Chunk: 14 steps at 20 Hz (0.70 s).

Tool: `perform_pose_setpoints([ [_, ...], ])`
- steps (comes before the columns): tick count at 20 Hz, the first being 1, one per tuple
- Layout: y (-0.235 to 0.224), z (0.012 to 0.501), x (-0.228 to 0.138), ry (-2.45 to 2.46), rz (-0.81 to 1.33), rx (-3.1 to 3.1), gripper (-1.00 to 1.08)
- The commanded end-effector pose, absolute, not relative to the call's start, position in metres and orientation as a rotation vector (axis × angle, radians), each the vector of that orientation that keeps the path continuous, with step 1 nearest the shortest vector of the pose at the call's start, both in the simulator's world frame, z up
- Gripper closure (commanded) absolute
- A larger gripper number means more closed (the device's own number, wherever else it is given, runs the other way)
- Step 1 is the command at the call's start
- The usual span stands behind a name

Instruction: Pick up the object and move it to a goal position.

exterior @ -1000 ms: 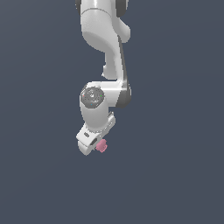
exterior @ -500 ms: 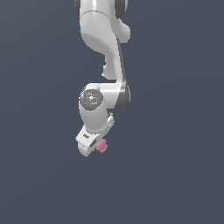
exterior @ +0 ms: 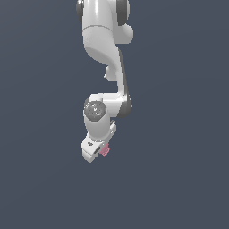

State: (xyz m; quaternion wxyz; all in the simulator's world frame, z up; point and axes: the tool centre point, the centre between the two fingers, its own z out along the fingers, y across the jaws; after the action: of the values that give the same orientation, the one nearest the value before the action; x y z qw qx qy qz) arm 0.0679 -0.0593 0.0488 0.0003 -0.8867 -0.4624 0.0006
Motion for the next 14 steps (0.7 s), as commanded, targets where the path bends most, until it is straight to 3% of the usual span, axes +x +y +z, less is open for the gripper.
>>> perform_pose_setpoints([
  [1,-0.0595,0.0416,0.0684,-1.453,0.0,-2.785,-0.92],
  [5,-0.0595,0.041,0.0696,-1.453,0.0,-2.785,-0.92],
  [6,-0.0595,0.041,0.0696,-1.453,0.0,-2.785,1.08],
  [14,-0.0595,0.041,0.0696,-1.453,0.0,-2.785,1.08],
])
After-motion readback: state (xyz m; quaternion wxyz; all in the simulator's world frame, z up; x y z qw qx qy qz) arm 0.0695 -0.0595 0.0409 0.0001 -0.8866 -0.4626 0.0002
